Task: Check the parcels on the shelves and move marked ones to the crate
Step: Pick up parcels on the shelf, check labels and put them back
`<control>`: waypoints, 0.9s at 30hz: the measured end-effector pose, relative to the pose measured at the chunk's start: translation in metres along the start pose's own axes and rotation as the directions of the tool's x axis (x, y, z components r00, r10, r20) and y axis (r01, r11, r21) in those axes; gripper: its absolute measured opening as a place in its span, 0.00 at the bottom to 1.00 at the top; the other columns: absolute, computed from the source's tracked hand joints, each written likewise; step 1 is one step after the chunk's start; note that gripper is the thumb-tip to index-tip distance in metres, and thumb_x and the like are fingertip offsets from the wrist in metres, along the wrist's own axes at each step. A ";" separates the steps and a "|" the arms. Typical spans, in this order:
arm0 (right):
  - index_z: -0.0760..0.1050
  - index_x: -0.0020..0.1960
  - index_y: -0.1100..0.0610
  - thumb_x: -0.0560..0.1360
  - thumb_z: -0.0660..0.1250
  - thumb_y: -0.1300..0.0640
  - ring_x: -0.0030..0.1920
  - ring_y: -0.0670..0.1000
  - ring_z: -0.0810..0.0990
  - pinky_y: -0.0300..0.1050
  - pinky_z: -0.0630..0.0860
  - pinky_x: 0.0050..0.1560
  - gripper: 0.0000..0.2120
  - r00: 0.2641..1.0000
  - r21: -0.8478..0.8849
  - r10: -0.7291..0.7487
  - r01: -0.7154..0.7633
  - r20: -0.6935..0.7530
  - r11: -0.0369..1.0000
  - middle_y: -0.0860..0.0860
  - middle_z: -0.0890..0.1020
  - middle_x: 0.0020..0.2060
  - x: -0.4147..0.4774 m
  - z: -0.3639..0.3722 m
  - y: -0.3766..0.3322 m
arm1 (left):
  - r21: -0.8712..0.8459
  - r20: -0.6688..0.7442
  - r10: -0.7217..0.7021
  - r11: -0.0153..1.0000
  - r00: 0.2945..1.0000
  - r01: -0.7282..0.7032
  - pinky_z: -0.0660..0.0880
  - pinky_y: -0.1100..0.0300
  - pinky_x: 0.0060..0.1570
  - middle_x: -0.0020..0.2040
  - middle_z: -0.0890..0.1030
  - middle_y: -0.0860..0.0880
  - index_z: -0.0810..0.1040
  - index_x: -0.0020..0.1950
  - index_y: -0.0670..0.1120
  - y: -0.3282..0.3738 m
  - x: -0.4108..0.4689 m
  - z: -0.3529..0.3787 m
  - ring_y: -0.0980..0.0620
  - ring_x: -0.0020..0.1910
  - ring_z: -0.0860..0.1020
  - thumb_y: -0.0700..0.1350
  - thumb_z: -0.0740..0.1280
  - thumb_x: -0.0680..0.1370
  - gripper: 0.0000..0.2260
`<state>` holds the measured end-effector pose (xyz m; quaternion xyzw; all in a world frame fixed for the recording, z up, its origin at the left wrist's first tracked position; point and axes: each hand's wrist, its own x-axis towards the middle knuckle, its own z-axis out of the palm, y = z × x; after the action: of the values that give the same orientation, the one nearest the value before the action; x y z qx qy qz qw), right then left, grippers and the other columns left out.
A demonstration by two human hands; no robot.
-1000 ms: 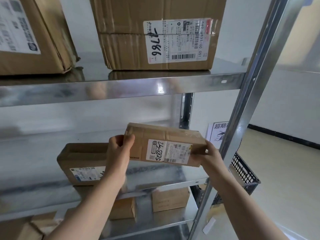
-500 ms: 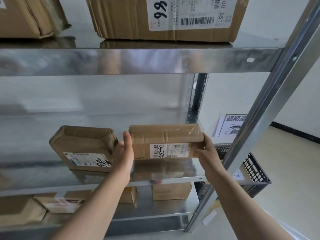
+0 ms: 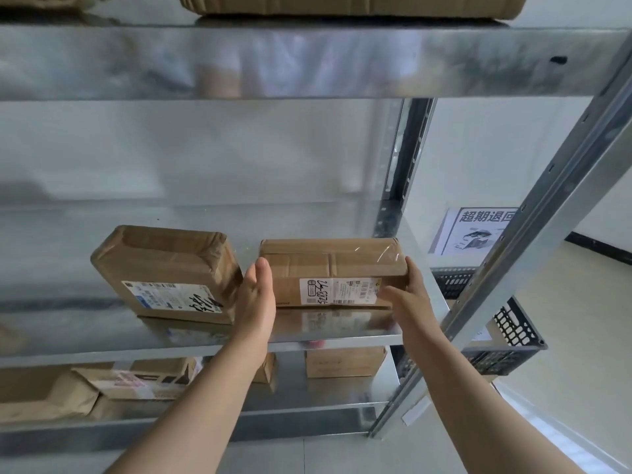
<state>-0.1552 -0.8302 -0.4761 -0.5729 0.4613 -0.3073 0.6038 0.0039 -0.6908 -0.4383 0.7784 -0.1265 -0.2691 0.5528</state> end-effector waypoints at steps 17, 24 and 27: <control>0.58 0.81 0.50 0.82 0.64 0.62 0.70 0.42 0.65 0.42 0.63 0.69 0.31 0.986 0.021 -0.148 0.150 -0.083 0.988 0.44 0.67 0.73 -0.101 0.014 -0.010 | -0.152 0.088 0.157 0.978 0.984 -0.142 0.63 0.56 0.67 0.71 0.70 0.56 0.70 0.74 0.54 -0.016 -0.074 -0.036 0.55 0.68 0.71 0.62 0.48 0.83 0.25; 0.80 0.64 0.57 0.81 0.66 0.59 0.60 0.49 0.81 0.48 0.76 0.66 0.13 0.979 0.033 -0.121 0.128 -0.165 0.991 0.47 0.84 0.56 -0.140 0.036 0.041 | -0.146 0.033 0.189 0.972 0.981 -0.182 0.70 0.63 0.47 0.56 0.83 0.52 0.83 0.58 0.47 -0.077 -0.077 -0.039 0.55 0.55 0.79 0.59 0.50 0.85 0.26; 0.82 0.63 0.56 0.81 0.67 0.59 0.58 0.46 0.81 0.46 0.77 0.64 0.12 0.980 0.017 -0.109 0.114 -0.163 0.993 0.46 0.85 0.54 -0.139 0.041 0.071 | -0.115 0.017 0.158 0.981 0.987 -0.155 0.71 0.59 0.53 0.55 0.84 0.51 0.83 0.55 0.47 -0.101 -0.070 -0.034 0.53 0.53 0.79 0.59 0.49 0.85 0.26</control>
<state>-0.1831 -0.6773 -0.5200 -0.5632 0.4720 -0.3922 0.5534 -0.0446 -0.5928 -0.5042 0.7300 -0.1789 -0.2416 0.6138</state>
